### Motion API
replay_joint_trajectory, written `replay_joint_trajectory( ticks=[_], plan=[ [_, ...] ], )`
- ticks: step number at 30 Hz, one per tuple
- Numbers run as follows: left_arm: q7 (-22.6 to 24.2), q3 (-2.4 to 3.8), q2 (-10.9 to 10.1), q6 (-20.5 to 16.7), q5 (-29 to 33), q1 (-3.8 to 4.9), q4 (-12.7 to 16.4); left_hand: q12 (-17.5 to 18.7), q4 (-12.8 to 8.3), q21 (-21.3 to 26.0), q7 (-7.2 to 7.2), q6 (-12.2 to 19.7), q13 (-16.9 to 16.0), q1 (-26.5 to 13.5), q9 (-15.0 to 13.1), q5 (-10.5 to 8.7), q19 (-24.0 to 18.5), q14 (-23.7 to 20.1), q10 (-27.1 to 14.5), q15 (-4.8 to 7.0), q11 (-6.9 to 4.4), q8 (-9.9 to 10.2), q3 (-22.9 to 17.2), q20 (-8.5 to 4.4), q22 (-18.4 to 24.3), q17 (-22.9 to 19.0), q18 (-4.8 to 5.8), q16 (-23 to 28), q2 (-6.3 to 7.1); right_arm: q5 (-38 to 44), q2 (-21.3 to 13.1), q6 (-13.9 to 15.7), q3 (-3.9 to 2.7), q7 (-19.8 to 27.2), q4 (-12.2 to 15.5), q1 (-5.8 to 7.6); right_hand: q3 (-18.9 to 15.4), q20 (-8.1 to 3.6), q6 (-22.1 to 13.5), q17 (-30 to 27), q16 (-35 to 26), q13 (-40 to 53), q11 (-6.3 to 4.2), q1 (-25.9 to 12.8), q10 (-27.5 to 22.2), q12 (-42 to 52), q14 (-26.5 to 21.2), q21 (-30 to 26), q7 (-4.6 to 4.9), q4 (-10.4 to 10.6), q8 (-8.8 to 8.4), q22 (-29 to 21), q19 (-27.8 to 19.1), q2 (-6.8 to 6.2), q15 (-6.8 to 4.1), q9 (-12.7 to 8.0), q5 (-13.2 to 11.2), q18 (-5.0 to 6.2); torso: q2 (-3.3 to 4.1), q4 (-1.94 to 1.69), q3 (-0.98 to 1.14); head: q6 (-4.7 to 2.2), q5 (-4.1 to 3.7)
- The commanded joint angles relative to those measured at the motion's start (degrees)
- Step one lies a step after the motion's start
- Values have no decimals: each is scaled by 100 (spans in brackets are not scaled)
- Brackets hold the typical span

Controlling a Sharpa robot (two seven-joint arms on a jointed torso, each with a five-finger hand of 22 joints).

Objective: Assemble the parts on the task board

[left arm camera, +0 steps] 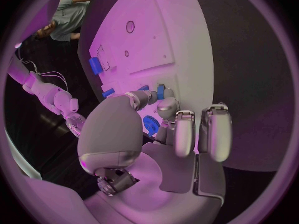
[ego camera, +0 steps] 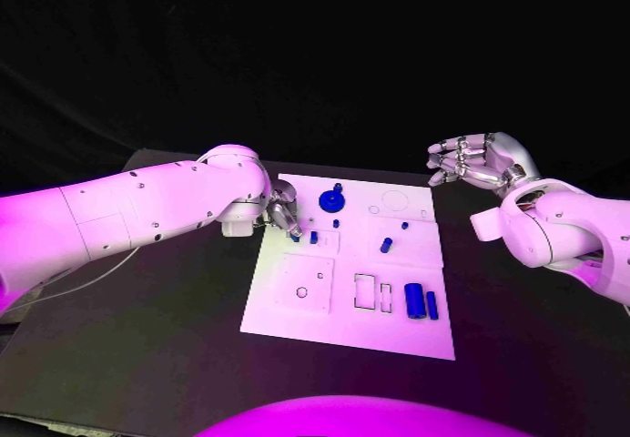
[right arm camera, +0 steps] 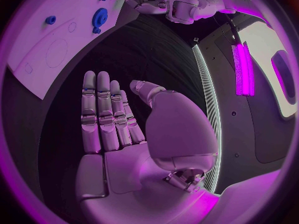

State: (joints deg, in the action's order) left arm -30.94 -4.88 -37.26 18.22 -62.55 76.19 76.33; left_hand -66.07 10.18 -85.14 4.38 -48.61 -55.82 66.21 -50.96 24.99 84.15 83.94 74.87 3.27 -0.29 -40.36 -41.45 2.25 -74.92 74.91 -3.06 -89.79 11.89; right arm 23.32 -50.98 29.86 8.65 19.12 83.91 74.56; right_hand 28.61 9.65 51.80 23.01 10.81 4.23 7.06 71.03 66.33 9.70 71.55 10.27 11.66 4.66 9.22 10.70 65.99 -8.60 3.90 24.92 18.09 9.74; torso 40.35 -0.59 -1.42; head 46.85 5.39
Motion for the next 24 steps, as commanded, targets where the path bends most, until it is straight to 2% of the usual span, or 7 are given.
replay_joint_trajectory(
  ticks=[1,24],
  plan=[
    [2,-24,-3,102,-64,-33,21,1,-825,-21,-55,-20,-17,10,-18,16,105,606,26,54,-30,-22,-852,-35,-650,1509,96,-21,-64,16,3,-25,-1,33,7,-3,1,31,-33,7,-19,10,49,-53,9,-22,-37,-32,13,24,-27,-6,-21,-2,11,0,16,67,3,4,0,-7,9],
    [14,-25,-4,140,-148,-34,-27,-10,-857,-29,-67,-23,-37,16,-55,26,114,606,39,64,-43,-47,-885,-41,-665,1509,99,-21,-53,16,-11,-17,-1,33,29,-4,-2,32,-31,15,-19,13,46,-51,16,-30,-35,-38,10,35,-25,-17,-15,2,8,3,46,70,5,5,1,17,8]
  ],
)
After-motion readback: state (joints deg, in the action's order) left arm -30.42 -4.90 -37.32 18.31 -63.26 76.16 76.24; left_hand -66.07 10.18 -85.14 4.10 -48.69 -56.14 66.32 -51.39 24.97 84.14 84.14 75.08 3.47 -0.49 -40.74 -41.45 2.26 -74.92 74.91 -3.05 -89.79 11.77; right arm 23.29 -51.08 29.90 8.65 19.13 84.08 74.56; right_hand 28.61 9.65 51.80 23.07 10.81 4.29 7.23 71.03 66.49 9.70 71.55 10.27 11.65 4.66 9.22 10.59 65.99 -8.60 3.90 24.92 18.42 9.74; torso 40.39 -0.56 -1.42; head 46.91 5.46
